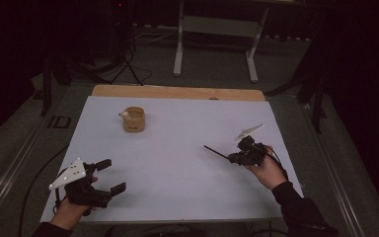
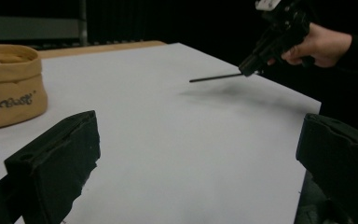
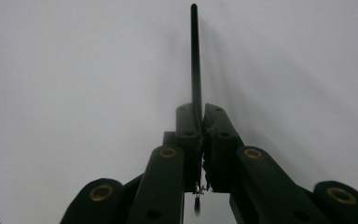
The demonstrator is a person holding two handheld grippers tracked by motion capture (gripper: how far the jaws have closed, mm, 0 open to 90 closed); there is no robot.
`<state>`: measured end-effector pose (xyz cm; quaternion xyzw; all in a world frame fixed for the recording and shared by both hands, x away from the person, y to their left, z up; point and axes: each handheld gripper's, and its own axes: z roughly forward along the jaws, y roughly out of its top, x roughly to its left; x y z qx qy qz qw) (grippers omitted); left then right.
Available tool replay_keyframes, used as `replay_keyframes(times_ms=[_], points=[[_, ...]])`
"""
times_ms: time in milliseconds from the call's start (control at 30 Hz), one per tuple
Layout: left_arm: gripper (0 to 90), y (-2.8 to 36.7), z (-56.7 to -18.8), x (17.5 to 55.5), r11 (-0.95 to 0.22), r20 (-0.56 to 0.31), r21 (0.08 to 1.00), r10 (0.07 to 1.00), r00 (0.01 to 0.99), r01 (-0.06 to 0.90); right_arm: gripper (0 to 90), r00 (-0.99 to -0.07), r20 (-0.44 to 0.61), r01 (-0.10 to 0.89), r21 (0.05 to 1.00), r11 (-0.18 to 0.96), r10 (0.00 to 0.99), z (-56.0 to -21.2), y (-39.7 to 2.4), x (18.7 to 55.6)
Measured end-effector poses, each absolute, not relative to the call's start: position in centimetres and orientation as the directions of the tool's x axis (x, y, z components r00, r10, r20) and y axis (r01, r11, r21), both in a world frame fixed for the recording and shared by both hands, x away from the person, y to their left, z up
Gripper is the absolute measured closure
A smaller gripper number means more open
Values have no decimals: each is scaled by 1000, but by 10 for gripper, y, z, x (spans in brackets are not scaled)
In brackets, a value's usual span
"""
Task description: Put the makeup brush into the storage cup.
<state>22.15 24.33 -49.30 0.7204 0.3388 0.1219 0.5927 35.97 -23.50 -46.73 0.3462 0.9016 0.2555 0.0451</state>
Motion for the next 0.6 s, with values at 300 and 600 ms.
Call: replay_keyframes(times_ms=[300,600], points=[[0,222,-480,234,-154,-160,940,588,793,304,859,-774,138,588,522,619,619,-453,-225,358],[17,202,-481,255,-245,-104,928,553,827,281,859,-797,177,572,526,629,577,-449,-212,354]])
